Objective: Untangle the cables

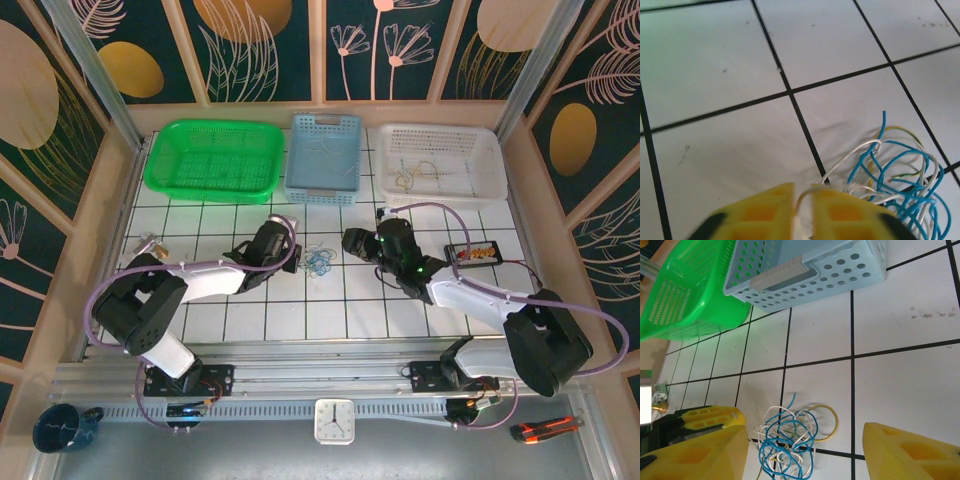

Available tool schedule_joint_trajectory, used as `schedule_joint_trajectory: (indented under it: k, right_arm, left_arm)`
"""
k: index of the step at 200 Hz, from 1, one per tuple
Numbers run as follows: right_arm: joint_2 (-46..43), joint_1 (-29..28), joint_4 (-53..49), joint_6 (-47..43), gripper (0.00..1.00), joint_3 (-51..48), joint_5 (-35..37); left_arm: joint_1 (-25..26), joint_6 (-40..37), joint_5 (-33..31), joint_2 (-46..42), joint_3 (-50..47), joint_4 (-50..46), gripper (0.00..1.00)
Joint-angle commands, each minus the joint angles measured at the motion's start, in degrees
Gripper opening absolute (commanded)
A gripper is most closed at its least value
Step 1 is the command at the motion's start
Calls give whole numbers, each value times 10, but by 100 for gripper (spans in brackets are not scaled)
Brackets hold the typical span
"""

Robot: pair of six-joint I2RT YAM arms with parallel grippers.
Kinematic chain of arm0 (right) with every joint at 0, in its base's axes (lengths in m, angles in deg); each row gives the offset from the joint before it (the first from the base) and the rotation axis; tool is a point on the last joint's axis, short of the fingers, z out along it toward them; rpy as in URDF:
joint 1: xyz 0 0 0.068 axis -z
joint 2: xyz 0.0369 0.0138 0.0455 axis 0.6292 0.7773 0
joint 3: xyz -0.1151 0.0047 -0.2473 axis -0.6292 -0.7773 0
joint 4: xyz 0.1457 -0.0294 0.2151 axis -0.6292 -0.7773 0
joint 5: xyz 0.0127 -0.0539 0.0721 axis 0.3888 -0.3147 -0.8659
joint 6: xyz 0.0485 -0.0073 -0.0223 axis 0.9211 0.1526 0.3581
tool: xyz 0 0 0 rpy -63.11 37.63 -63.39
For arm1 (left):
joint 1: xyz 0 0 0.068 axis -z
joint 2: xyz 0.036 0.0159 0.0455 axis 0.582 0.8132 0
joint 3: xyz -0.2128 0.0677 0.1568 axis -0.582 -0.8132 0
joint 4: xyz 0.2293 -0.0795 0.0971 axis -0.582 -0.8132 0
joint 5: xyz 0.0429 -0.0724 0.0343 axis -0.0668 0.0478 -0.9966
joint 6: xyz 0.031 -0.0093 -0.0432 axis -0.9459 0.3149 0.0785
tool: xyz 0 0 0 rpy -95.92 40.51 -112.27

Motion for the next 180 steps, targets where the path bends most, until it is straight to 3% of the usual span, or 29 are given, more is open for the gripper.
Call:
schedule_joint_trajectory:
  k: [1,57,129,180]
  right_arm:
    - [-13,-6,7,3,62,-11,7]
    - [-9,-27,24,-23,61,-17,8]
    - [19,-104,87,-157,64,-8,24]
    - [78,-116,146,-180,66,9,42]
  left_arm:
    - [3,-5,4,-7,15,23,0]
    - [4,1,29,-61,5,27,0]
    - [3,59,142,-119,14,67,0]
    - [4,130,200,-139,16,123,0]
